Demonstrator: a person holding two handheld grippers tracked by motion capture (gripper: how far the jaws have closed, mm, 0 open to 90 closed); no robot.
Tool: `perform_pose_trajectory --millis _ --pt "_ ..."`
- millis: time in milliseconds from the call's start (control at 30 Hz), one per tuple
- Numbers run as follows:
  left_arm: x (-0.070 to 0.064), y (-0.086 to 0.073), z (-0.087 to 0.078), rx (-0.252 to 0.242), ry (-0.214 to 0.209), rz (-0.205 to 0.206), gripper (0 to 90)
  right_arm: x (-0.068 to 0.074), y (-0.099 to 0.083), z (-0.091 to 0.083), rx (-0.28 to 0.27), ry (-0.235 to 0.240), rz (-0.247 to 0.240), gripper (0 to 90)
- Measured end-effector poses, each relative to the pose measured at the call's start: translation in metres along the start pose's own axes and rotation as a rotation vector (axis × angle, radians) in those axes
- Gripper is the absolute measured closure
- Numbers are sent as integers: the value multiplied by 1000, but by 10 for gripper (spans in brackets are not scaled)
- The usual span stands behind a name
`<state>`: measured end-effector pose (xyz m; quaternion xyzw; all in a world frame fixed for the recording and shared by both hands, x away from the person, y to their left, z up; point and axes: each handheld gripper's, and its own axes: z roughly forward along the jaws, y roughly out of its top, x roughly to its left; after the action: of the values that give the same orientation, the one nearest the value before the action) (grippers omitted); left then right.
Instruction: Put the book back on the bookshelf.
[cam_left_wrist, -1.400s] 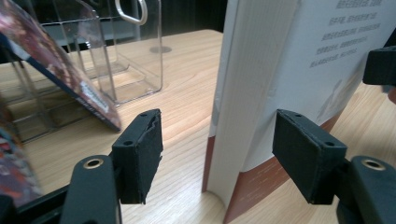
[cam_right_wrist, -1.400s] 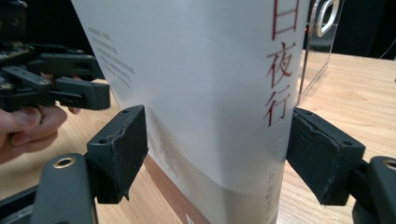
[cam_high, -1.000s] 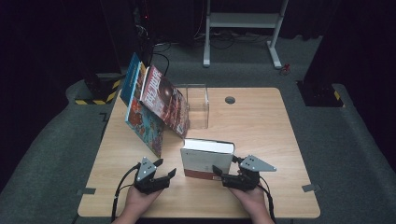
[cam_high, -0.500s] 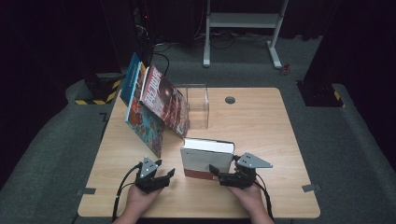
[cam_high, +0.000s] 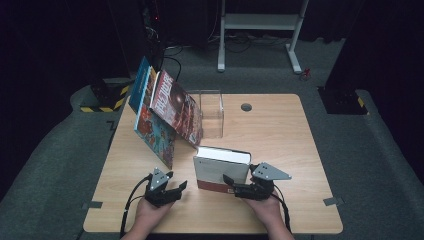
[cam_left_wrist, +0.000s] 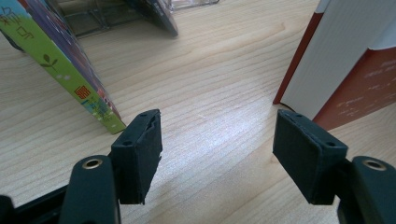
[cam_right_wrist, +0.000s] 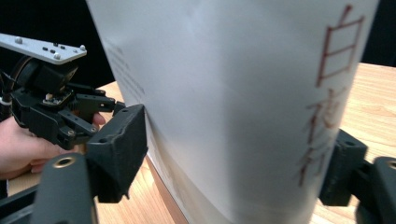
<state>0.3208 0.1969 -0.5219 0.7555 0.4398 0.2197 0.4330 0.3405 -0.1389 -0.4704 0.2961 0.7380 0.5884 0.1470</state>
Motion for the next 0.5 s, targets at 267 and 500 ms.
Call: perform_pose_trajectory --millis 267,500 --pt "0 0 1 9 2 6 331 1 -3 -6 -2 5 -43 391" --pt "-1 0 0 5 0 14 325 -3 -5 -10 -16 29 8 513"
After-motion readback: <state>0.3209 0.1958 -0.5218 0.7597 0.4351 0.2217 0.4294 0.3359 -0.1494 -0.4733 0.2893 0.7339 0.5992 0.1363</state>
